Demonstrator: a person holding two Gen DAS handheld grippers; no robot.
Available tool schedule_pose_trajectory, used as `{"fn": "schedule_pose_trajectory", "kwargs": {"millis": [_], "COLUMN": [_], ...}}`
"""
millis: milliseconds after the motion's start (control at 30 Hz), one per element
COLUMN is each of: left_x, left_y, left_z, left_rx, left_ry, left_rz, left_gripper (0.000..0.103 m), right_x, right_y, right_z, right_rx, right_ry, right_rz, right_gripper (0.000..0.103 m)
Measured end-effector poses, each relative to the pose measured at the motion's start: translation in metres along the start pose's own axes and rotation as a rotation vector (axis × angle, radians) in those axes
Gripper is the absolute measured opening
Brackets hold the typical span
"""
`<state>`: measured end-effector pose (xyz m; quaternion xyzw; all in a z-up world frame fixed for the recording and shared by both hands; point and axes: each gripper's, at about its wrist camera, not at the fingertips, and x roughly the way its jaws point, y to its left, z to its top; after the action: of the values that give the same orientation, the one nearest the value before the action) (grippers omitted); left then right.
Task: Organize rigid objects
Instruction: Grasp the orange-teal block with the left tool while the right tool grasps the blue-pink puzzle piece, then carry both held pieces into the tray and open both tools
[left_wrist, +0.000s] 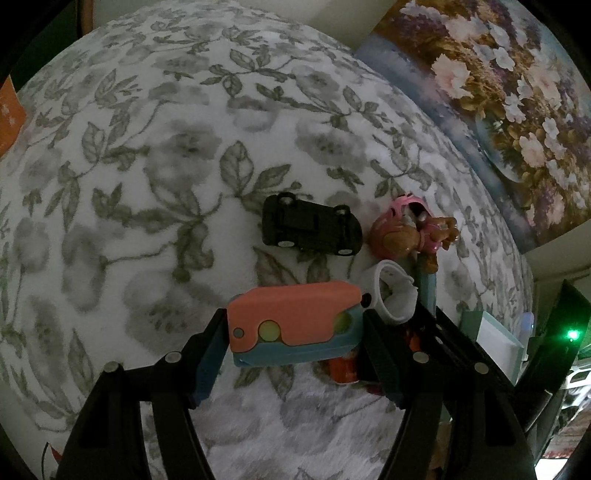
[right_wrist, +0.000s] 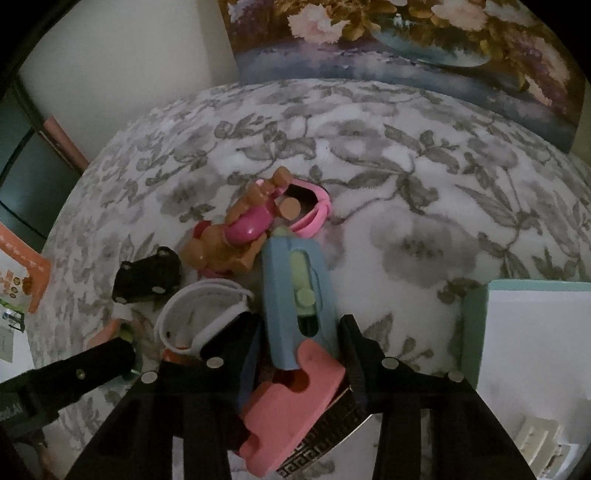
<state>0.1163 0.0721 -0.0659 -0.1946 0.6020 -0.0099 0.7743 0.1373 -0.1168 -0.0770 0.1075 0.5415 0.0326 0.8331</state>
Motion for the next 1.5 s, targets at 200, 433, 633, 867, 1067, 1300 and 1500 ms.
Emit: {"fn": "schedule_pose_trajectory", "kwargs": {"millis": [200,433,633,867,1067,1300,1500], "left_x": [-0.004,-0.018,-0.031,-0.052,-0.073,-0.092,-0.094], "left_y": [-0.001,-0.007,-0.015,-0.029,-0.048,-0.077,-0.103], "left_z": [0.000,0.001,0.000,-0.008,-0.023,-0.047,-0.066], "left_rx": [-0.002,0.020,0.046,0.095,0.159,0.255,0.330], "left_ry": [-0.010,-0.048,-0.079,-0.132,-0.185,-0.230,-0.228], "left_rz": [-0.007,-0.010,-0.017,-0.020,-0.022,-0.026,-0.034], "left_gripper": [0.073,0.073,0.073,0.073,0.073,0.073,0.073], "right_x": [-0.004,-0.026,-0.051,-0.079,-0.105,-0.141,-0.168], "right_y": [-0.001,-0.004,-0.003,-0.011,-0.026,-0.043,-0.063], "right_z": [-0.002,-0.007,-0.016,-0.037,-0.050,-0.070,-0.085], "right_rx": [0.014,0.034,0.046,0.099,0.163,0.212,0.248], "right_ry": [0.000,-0.036,-0.077,-0.115,-0.141,-0.187,-0.210], "right_rz": [0.001,0.032,0.043,0.065,0.066,0.058,0.029], "right_gripper": [0.042,0.042,0.042,0.041,0.041,0.042,0.042]}}
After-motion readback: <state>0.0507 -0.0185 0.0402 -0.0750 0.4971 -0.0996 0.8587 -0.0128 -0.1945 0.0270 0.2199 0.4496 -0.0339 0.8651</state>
